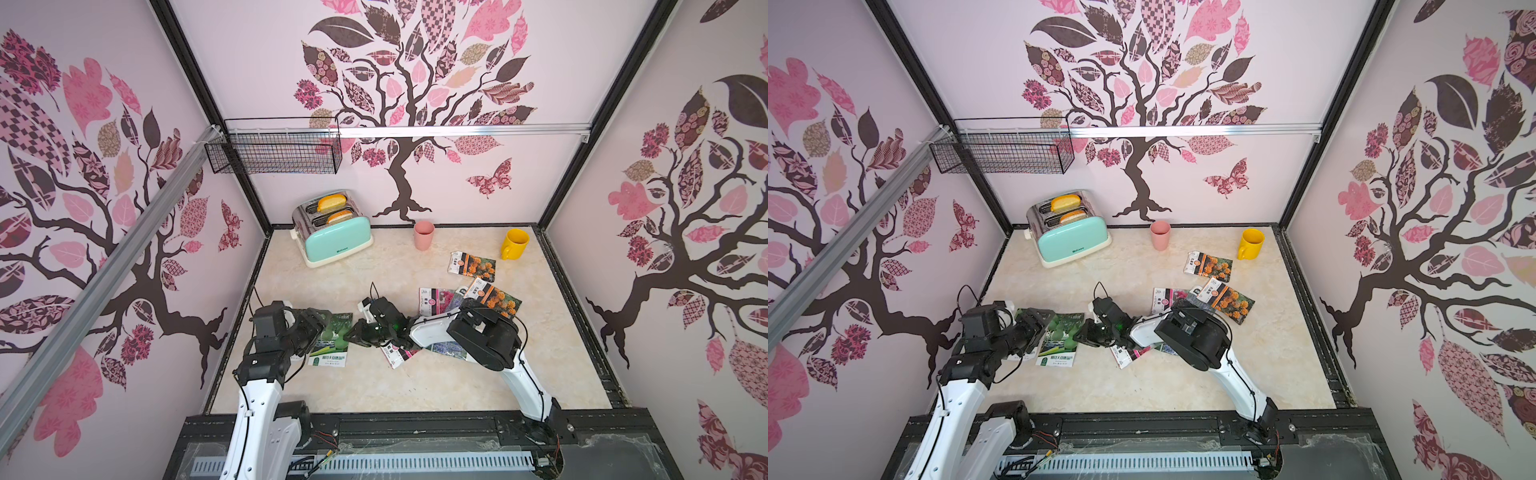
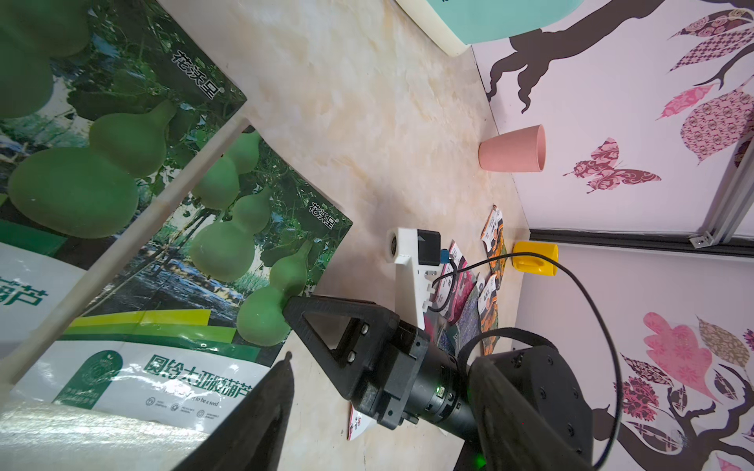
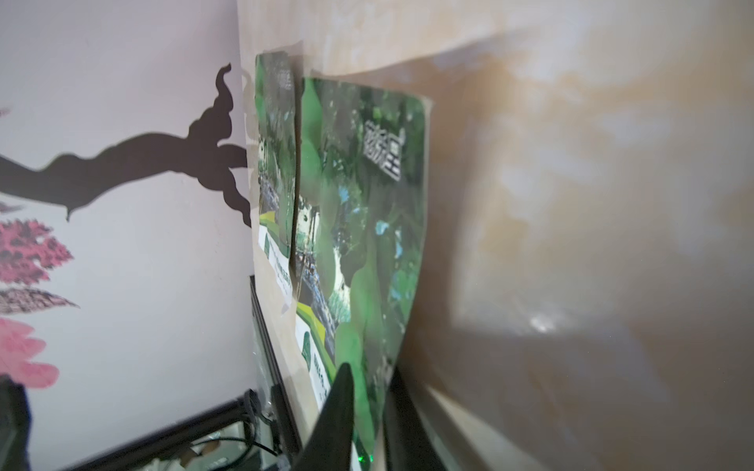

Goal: Arrange the seed packets in a row
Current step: Place the seed packet at the center of the board.

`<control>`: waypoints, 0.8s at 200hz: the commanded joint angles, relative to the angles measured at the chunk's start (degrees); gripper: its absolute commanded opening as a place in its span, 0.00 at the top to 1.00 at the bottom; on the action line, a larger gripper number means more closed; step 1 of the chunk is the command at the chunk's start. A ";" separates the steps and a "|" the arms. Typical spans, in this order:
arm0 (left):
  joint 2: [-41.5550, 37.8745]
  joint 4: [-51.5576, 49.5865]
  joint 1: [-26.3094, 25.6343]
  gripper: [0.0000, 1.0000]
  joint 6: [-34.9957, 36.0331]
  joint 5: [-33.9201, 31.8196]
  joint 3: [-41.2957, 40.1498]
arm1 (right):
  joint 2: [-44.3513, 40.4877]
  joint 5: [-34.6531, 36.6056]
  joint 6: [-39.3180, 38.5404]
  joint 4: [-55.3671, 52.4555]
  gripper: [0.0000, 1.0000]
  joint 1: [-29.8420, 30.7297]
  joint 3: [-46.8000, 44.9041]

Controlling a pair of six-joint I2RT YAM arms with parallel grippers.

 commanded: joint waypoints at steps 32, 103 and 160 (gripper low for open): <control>-0.77 -0.85 0.67 0.29 1.41 0.10 -0.11 | -5.66 4.21 -4.54 -4.51 0.49 0.16 -2.39; 3.42 0.62 0.75 0.28 4.08 -1.04 -0.15 | -27.81 11.94 -18.69 -15.67 0.21 -4.55 -12.30; 13.51 7.35 -4.80 0.28 2.33 -7.73 -1.10 | -51.26 12.64 -27.00 -27.68 0.00 -16.51 -26.53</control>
